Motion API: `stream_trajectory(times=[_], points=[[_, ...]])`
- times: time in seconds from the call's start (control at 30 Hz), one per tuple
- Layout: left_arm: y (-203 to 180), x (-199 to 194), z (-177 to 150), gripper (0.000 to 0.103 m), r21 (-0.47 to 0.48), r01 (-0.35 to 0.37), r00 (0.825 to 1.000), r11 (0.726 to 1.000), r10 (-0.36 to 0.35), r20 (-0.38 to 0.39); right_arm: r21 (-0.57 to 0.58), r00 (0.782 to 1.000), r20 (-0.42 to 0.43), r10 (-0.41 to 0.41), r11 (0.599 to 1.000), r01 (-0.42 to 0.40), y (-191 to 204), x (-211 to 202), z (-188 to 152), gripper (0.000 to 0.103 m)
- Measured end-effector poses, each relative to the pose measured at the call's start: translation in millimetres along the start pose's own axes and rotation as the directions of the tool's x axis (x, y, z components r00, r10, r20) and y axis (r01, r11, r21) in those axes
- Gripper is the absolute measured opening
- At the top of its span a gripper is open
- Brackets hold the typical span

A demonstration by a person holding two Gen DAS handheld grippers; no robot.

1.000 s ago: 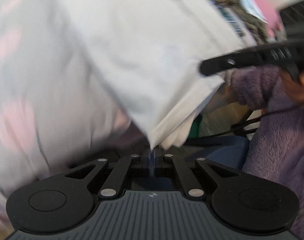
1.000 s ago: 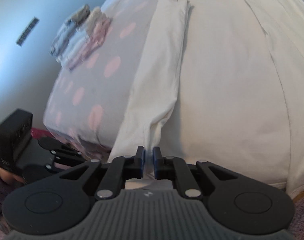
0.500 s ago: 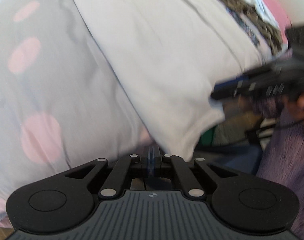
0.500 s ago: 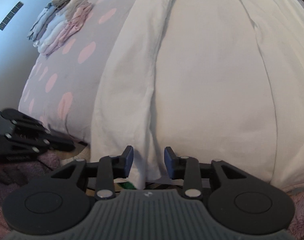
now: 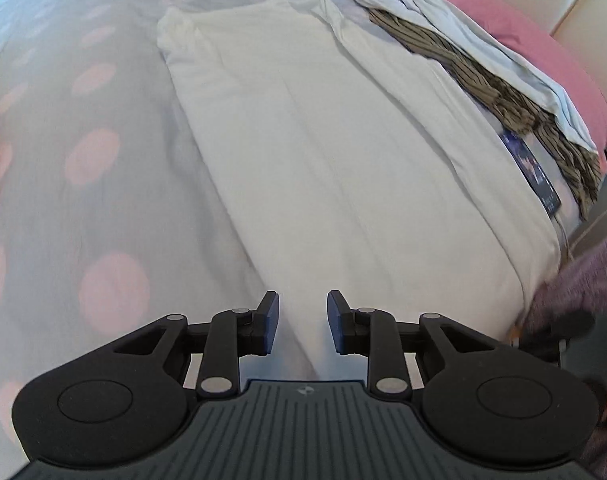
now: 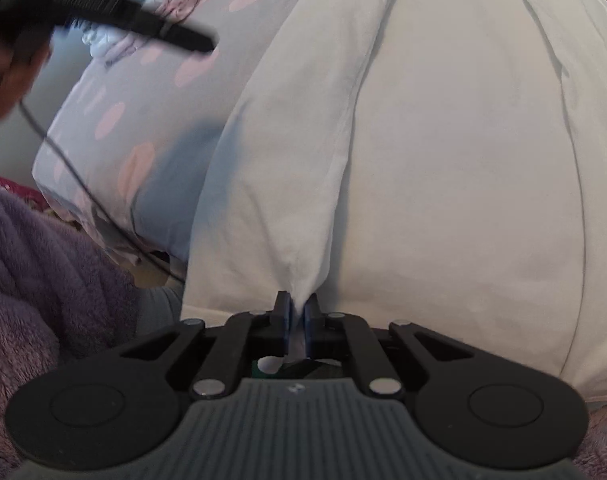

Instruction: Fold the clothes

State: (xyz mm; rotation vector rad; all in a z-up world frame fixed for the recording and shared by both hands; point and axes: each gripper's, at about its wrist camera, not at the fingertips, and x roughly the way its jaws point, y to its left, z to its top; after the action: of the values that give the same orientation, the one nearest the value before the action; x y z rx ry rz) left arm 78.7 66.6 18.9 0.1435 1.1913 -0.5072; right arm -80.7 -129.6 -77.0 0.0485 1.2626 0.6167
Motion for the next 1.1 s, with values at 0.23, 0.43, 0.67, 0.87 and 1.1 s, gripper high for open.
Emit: stream_trajectory(times=[0.23, 0.43, 0.67, 0.87, 1.1], points=[[-11, 41, 80, 0.04, 0.012, 0.008, 0.998, 1.0, -0.009, 0.058, -0.021, 0.999, -0.04, -0.029, 0.999, 0.028, 5, 10, 4, 0.008], [-11, 93, 131, 0.043, -0.011, -0.062, 0.997, 0.998, 0.063, 0.041, 0.015, 0.998, -0.062, 0.01, 1.0, -0.009, -5, 14, 7, 0.01], [2, 134, 157, 0.042, -0.058, -0.107, 0.994, 0.993, 0.107, -0.002, 0.052, 0.996, -0.061, 0.064, 0.997, -0.061, -19, 14, 9, 0.017], [13, 144, 157, 0.018, -0.09, -0.137, 0.99, 0.987, 0.138, 0.008, 0.053, 0.996, -0.049, 0.081, 0.996, -0.078, -24, 10, 6, 0.008], [23, 104, 151, 0.006, -0.14, -0.074, 0.992, 0.987, 0.087, 0.092, 0.014, 0.986, 0.018, 0.168, 0.986, -0.168, -16, -20, -4, 0.007]])
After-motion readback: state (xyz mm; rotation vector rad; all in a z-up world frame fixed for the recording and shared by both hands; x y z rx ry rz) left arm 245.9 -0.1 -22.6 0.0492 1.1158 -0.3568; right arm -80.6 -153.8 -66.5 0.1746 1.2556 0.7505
